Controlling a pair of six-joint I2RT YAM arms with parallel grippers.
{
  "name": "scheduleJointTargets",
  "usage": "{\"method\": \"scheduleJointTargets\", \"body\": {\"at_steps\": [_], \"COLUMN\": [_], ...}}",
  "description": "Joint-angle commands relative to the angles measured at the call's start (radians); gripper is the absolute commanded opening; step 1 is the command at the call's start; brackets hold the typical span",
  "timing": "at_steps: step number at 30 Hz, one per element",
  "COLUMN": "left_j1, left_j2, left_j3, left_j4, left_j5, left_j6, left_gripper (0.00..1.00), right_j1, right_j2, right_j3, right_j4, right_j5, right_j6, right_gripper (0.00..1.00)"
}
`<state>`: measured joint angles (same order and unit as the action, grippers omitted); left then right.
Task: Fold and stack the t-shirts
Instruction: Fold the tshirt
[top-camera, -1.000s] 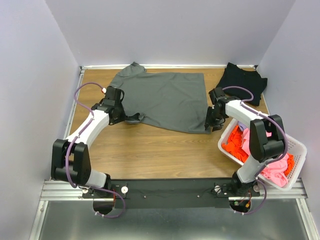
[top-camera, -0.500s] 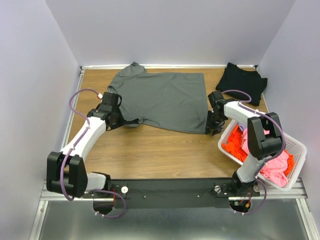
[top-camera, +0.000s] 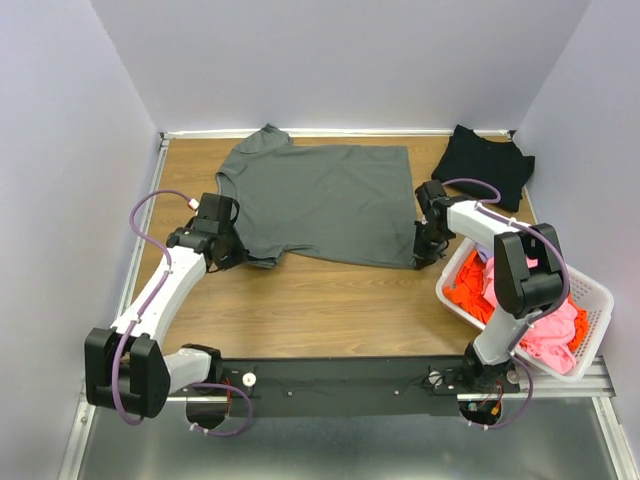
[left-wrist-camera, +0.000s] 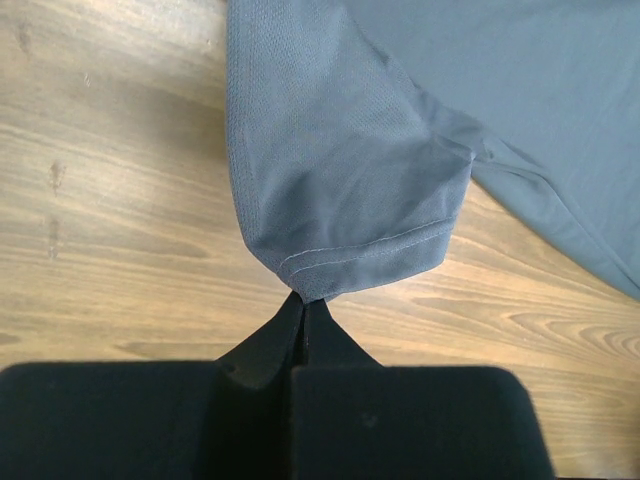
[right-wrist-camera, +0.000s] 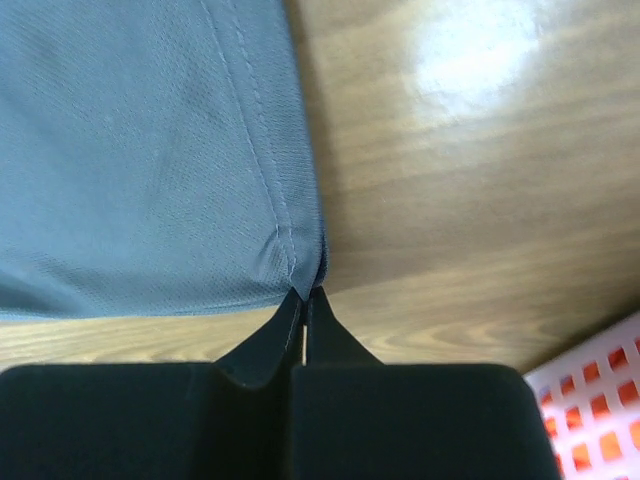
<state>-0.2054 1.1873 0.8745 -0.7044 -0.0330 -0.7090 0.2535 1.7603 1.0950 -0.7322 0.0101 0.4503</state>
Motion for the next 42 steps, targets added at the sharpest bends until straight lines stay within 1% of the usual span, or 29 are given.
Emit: {"method": "scheduleJointTargets", "body": {"at_steps": [1,4,13,14,15,18,27,32,35,38,39,42], "left_j1": [-0.003,0.001,0.003,0.003,0.003,0.004,0.012,0.052,0.078,0.087,0.089,0.093], "left_j2": [-0.035,-0.046,-0.095,-0.101,-0.116,-0.126,0.049,0.118,0.161,0.222,0.253,0.287], "left_j3": [0.023,0.023,0.004,0.004,0.006,0.020,0.153,0.222,0.251,0.302,0.332,0.368], "left_j4": [-0.064,-0.087,-0.135,-0.133,-0.129,-0.083,0.022,0.072,0.118,0.131,0.131,0.135], "left_j5": [0.002,-0.001,0.028,0.028,0.072,0.094,0.090,0.064,0.087,0.110,0.114,0.114], "left_j6": [-0.015,-0.010,-0.029,-0.038,-0.047,-0.069,-0.017,0.008,0.022,0.042,0.045,0.060], "left_gripper": [0.00,0.00,0.00,0.00,0.00,0.00,0.00,0.00,0.00,0.00,0.00,0.00], "right_j1": [-0.003,-0.003,-0.003,-0.003,-0.003,-0.003,-0.007,-0.019,-0.026,-0.045,-0.049,-0.063], "right_j2": [-0.044,-0.070,-0.081,-0.082,-0.082,-0.076,-0.012,0.040,0.080,0.120,0.129,0.149], "right_j3": [-0.006,-0.011,0.034,0.039,0.054,0.084,0.242,0.307,0.354,0.405,0.423,0.444], "right_j4": [-0.101,-0.137,-0.223,-0.228,-0.233,-0.243,-0.263,-0.263,-0.263,-0.263,-0.265,-0.265], "right_j5": [0.041,0.034,0.013,0.010,0.007,0.001,-0.002,-0.004,-0.004,-0.004,-0.031,-0.041], "right_j6": [-0.018,-0.021,-0.025,-0.024,-0.024,-0.025,-0.015,-0.013,-0.024,-0.032,-0.032,-0.036], "right_gripper": [0.03,0.03,0.02,0.03,0.02,0.02,0.02,0.02,0.02,0.02,0.02,0.02]}}
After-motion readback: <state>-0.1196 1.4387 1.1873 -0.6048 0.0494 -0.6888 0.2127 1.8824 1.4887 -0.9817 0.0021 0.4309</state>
